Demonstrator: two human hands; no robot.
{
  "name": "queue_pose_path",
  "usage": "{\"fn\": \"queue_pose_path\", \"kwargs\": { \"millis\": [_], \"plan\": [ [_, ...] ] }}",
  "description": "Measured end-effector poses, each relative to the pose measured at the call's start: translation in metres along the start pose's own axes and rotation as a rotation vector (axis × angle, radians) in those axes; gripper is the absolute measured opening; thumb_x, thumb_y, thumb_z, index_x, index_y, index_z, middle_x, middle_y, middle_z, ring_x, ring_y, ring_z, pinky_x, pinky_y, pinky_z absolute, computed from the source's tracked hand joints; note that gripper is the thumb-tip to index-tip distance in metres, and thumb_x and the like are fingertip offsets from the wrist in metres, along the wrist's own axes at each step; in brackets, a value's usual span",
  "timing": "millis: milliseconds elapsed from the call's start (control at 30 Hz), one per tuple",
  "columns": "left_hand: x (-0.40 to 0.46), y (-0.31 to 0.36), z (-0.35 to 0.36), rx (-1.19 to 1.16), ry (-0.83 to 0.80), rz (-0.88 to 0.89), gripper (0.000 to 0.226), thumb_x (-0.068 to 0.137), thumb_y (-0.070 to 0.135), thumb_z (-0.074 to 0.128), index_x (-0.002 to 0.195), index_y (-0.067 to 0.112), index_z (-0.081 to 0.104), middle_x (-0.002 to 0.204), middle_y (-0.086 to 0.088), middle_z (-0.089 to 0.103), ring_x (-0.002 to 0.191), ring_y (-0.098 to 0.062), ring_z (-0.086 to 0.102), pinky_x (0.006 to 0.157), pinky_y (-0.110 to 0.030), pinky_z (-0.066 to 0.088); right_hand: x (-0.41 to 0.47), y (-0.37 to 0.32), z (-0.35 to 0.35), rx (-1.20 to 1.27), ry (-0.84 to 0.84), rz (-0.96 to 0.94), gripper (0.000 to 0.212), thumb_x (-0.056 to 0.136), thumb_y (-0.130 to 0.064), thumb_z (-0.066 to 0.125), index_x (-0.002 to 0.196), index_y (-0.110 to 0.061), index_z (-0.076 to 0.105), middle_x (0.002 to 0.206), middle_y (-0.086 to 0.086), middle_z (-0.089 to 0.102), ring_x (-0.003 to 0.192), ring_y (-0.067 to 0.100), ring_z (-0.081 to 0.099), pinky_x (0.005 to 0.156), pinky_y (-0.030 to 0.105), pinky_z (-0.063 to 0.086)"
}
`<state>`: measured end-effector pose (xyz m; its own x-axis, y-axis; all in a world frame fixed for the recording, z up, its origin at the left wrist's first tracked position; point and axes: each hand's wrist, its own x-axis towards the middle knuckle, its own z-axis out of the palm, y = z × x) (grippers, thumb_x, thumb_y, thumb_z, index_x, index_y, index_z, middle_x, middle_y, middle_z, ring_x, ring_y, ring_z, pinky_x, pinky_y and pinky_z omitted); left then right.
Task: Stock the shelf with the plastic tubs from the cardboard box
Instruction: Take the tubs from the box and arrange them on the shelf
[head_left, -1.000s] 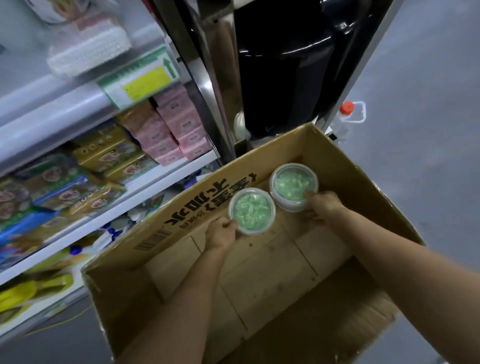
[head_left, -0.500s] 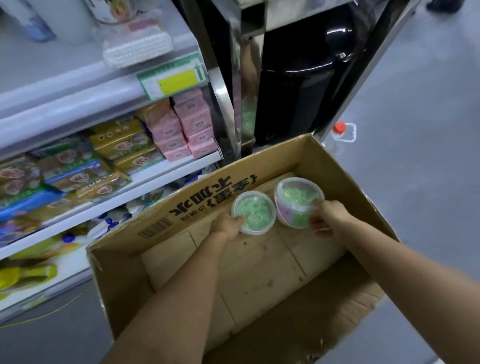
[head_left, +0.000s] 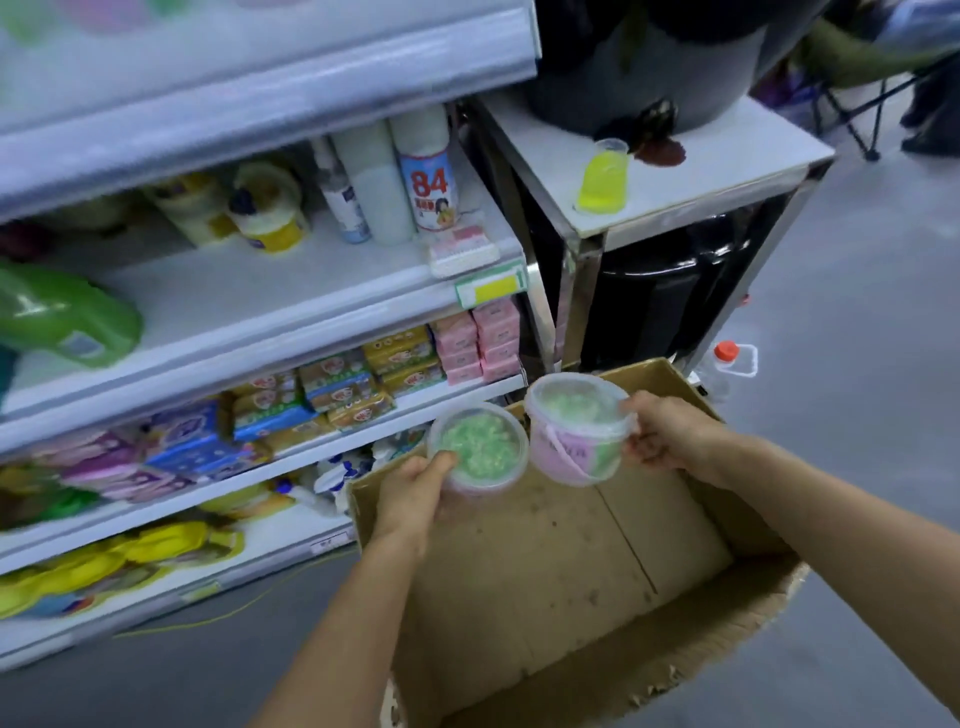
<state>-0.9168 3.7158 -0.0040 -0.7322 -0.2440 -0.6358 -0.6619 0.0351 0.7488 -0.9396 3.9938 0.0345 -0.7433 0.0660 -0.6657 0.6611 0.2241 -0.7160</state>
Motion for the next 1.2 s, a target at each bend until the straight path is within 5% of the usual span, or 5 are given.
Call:
{"fn": "queue_pose_path", "kwargs": {
  "millis": [233, 433, 700, 967, 1200],
  "plan": [
    [-0.060, 0.067, -0.083, -0.140, 0.036, 0.069, 0.028, 0.082, 0.037, 0.067, 0.097, 0.013, 0.062, 0.077, -0.004, 0.058, 0.051, -0.014, 0.046, 0.040, -0.020, 0.028, -0.044, -0.101, 0.022, -0.027, -0.226, -0.193, 0.026, 0.093, -0.028, 0.048, 0.093, -0.004, 0.060, 0.074, 0.014, 0.060, 0.060, 0.022, 0.056, 0.063, 0.033, 0.050],
    [-0.106, 0.120, -0.146, -0.184, 0.078, 0.198, 0.024, 0.087, 0.038, 0.062, 0.100, 0.018, 0.063, 0.090, -0.006, 0.067, 0.073, -0.020, 0.064, 0.061, -0.028, 0.045, -0.077, -0.187, 0.056, -0.076, -0.307, -0.342, 0.025, 0.095, -0.026, 0.044, 0.092, -0.005, 0.057, 0.074, 0.015, 0.059, 0.063, 0.024, 0.056, 0.063, 0.033, 0.047],
    [-0.149, 0.175, -0.214, -0.150, 0.104, 0.337, 0.023, 0.088, 0.049, 0.056, 0.100, 0.030, 0.060, 0.092, -0.007, 0.075, 0.085, -0.023, 0.071, 0.088, -0.040, 0.049, -0.117, -0.298, 0.098, -0.131, -0.259, -0.567, 0.030, 0.092, -0.031, 0.048, 0.097, -0.002, 0.057, 0.070, 0.017, 0.060, 0.062, 0.030, 0.054, 0.069, 0.041, 0.047],
    [-0.151, 0.213, -0.259, -0.215, 0.098, 0.343, 0.053, 0.086, 0.050, 0.060, 0.129, 0.019, 0.053, 0.108, -0.019, 0.067, 0.092, -0.030, 0.070, 0.088, -0.041, 0.055, -0.139, -0.390, 0.153, -0.133, -0.182, -0.661, 0.023, 0.093, -0.032, 0.045, 0.082, -0.012, 0.051, 0.066, 0.014, 0.056, 0.055, 0.024, 0.048, 0.060, 0.033, 0.047],
    [-0.141, 0.233, -0.280, -0.198, 0.079, 0.362, 0.047, 0.089, 0.048, 0.057, 0.126, 0.019, 0.055, 0.101, -0.018, 0.069, 0.091, -0.030, 0.070, 0.086, -0.040, 0.056, -0.112, -0.430, 0.190, -0.228, -0.088, -0.586, 0.030, 0.090, -0.034, 0.047, 0.069, -0.012, 0.044, 0.066, 0.014, 0.056, 0.053, 0.023, 0.044, 0.063, 0.033, 0.047]
  ]
}}
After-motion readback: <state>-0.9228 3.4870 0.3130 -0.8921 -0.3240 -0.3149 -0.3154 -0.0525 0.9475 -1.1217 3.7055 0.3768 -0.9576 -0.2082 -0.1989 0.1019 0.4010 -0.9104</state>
